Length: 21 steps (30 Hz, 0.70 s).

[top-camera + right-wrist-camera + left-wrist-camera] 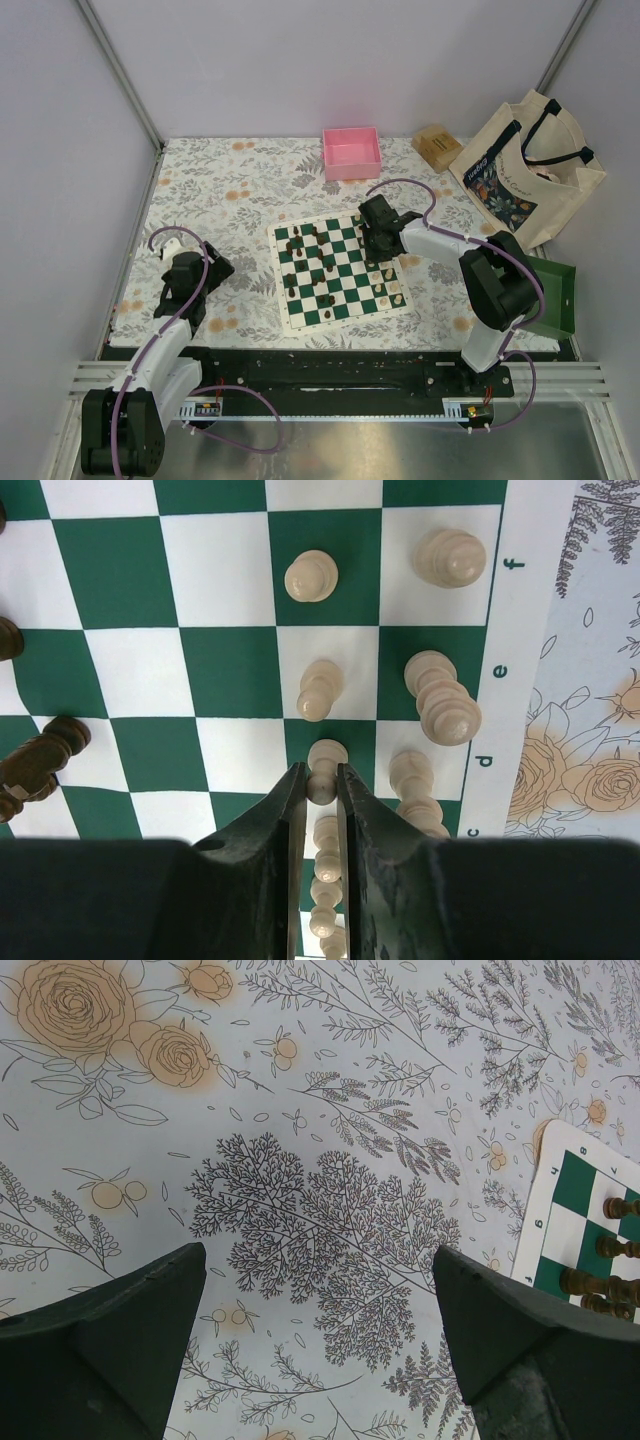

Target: Set up the chess pieces on the board

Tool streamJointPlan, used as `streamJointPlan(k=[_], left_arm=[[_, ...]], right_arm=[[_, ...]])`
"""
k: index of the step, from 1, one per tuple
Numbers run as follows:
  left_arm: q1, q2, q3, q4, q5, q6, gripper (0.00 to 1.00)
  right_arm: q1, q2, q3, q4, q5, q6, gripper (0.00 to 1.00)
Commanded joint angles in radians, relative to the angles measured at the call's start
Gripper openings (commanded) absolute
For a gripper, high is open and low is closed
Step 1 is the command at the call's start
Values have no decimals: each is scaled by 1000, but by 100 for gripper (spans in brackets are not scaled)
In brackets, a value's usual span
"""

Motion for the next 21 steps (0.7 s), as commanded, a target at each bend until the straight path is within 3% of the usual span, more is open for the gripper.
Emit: streamJointPlan(k=[1, 10, 21], left_arm=[[2, -11, 25, 52, 1, 7, 99], [0, -11, 25, 52, 1, 7, 99], [2, -8, 26, 52, 1, 7, 99]], right_arm=[[-7, 2, 5, 22, 17, 7, 26], [-8, 3, 11, 21, 0, 4, 27], [-10, -15, 5, 21, -8, 4, 21]])
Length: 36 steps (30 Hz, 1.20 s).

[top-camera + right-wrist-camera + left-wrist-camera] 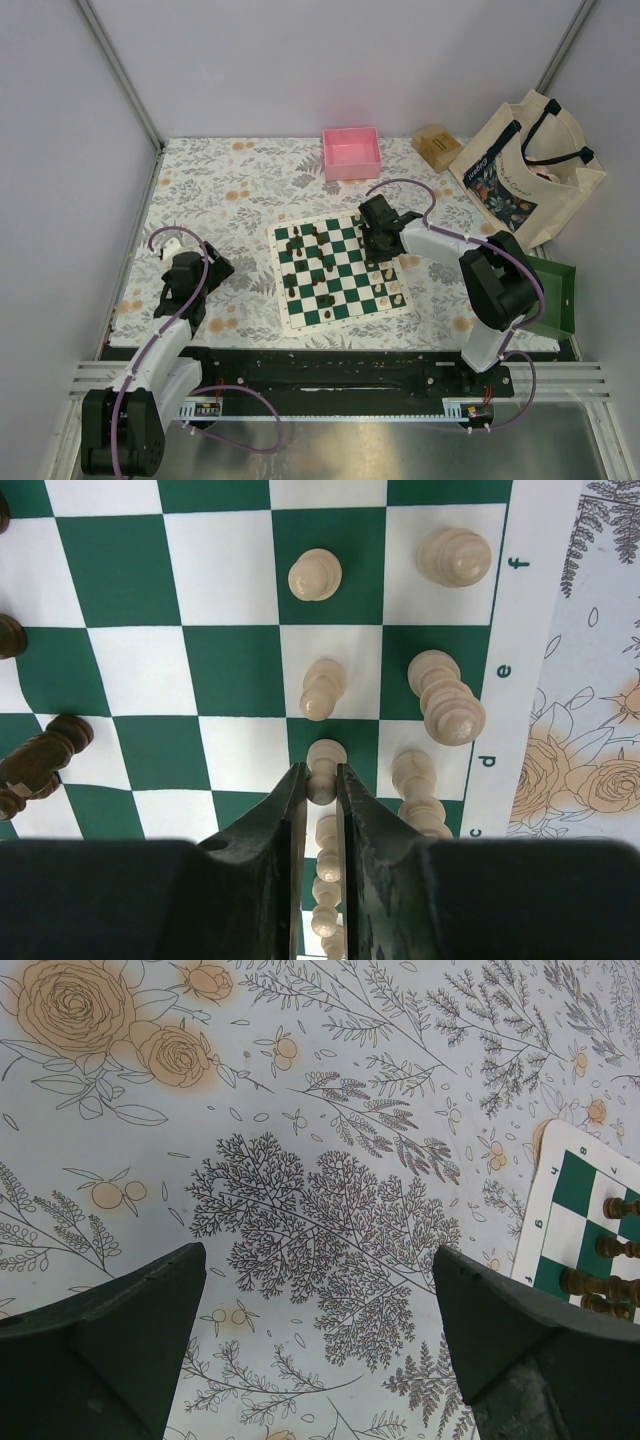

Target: Set up the chess pieces on the board

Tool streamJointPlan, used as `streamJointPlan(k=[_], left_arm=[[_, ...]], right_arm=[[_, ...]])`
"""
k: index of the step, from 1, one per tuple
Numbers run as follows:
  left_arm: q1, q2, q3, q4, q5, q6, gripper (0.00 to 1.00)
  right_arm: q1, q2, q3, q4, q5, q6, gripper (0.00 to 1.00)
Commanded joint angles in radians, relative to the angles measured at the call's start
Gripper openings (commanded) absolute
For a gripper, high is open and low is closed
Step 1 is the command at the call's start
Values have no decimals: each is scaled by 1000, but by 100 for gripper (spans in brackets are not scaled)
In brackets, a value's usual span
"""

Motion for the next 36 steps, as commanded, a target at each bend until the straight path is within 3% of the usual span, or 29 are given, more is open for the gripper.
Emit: streamJointPlan(k=[1, 9, 23, 36], left_arm=[[2, -8, 27, 52, 1, 7, 99], [0, -8, 25, 52, 1, 7, 99], [0, -5, 28, 52, 1, 7, 99], [2, -9, 25, 52, 3, 7, 99]], right_arm=[[-6, -12, 7, 21, -2, 4, 21], [-6, -10, 5, 15, -9, 10, 21], [-6, -46, 53, -16, -15, -29, 35], [-6, -27, 50, -24, -29, -29, 30]])
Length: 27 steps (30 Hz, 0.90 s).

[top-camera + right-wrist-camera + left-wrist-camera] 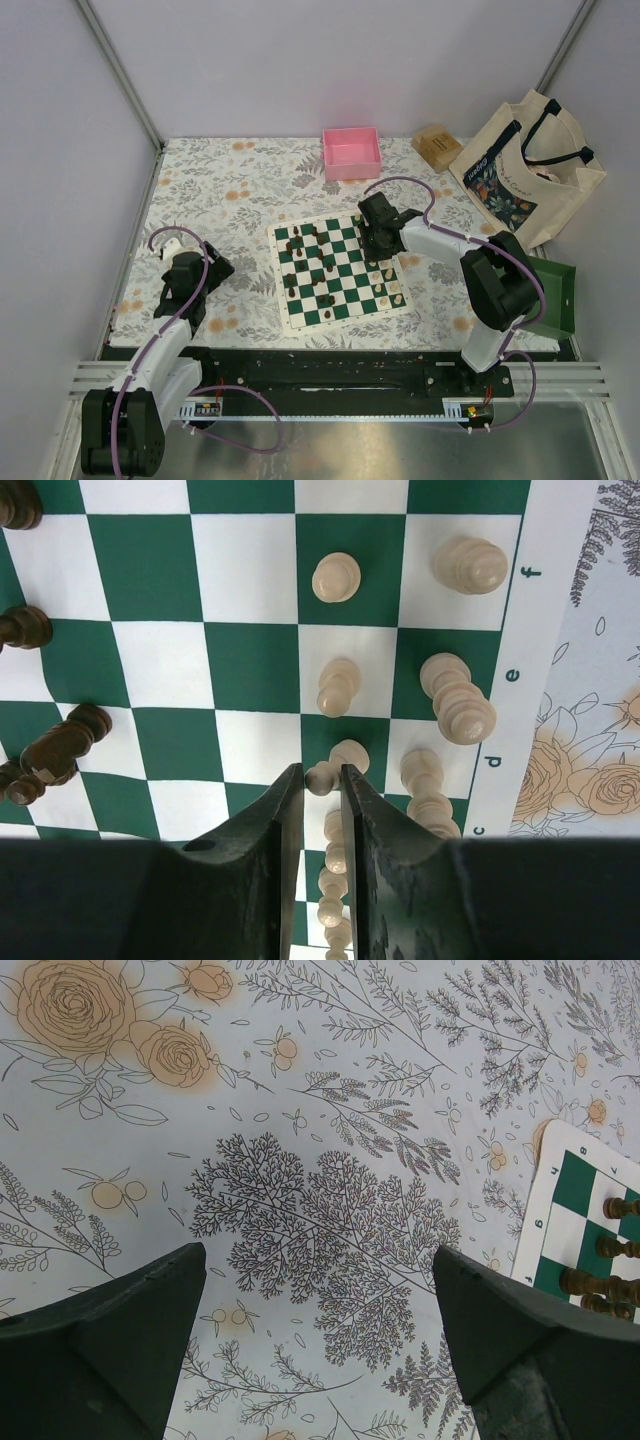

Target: Set up the chess pieces on the board

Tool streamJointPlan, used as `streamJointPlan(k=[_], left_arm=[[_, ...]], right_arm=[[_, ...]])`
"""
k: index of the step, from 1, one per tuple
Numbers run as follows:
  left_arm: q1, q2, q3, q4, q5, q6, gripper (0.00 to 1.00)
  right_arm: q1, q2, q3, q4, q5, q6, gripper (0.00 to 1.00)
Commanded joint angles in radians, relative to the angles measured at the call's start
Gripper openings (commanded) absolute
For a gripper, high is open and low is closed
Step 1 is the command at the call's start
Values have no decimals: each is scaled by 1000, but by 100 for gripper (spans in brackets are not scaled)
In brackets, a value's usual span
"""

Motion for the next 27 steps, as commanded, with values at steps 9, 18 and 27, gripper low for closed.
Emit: streamJointPlan(k=[9, 18, 27], left_arm=[[2, -9, 25, 52, 1, 7, 99], [0, -9, 25, 52, 1, 7, 99], [2, -12, 23, 52, 1, 6, 99]], right_arm=[[-6, -16, 24, 0, 6, -6, 24], [-9, -82, 0, 16, -16, 13, 22], [-8, -67, -37, 60, -91, 51, 23]])
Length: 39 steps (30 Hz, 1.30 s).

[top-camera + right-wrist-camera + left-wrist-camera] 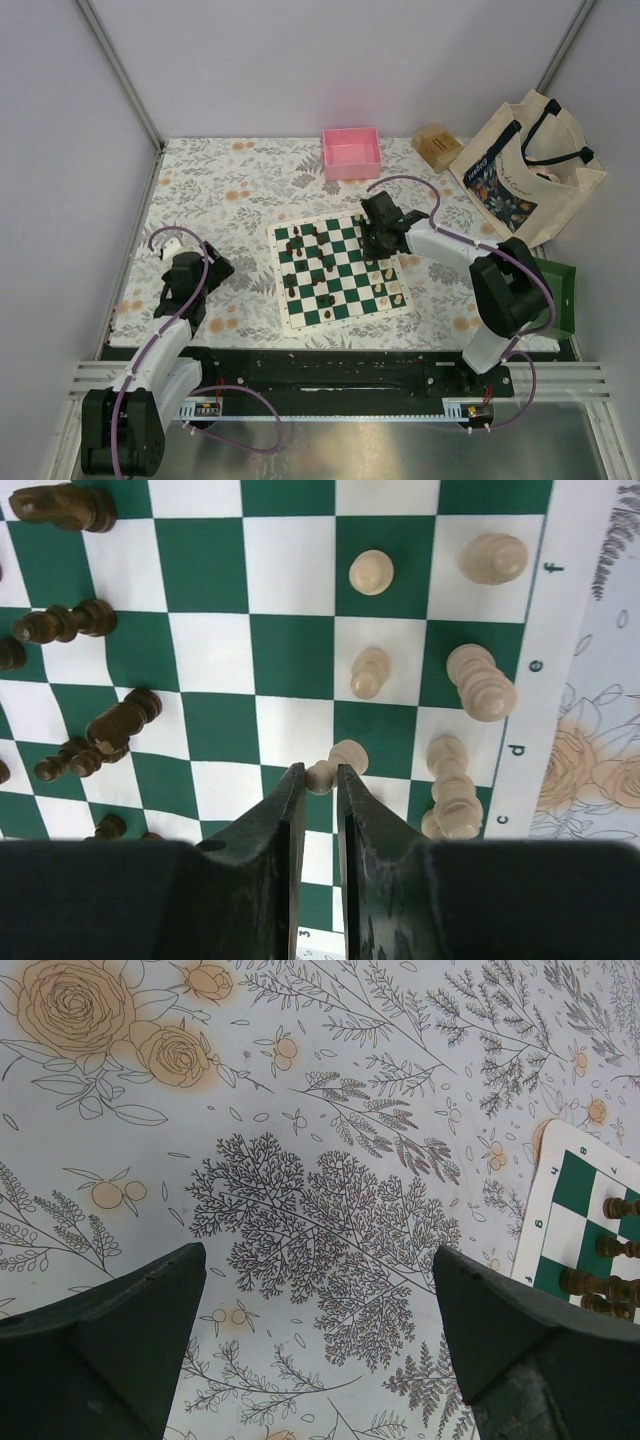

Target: Set up the chess pieces on the board

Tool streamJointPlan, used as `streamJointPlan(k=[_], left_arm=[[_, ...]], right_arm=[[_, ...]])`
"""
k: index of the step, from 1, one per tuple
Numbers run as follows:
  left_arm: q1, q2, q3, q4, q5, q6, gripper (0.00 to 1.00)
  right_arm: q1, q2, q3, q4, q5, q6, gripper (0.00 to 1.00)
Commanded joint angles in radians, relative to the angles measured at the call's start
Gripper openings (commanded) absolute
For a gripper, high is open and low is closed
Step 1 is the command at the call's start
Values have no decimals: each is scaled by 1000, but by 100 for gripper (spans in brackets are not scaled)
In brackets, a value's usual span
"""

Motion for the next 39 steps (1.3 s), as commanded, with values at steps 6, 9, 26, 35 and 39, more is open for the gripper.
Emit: streamJointPlan(k=[6, 9, 26, 35, 39], left_arm=[[2, -12, 23, 52, 1, 7, 99], [0, -12, 23, 52, 1, 7, 99], [2, -6, 26, 52, 1, 7, 99], [2, -5, 27, 52, 1, 6, 99], [0, -3, 28, 52, 1, 6, 99]], right_arm=[[-12, 21, -26, 66, -63, 36, 24], [-18, 30, -26, 70, -53, 36, 24], [-29, 49, -29, 52, 3, -16, 32], [-29, 39, -17, 43, -4, -26, 36], [-27, 35, -9, 35, -5, -29, 37]])
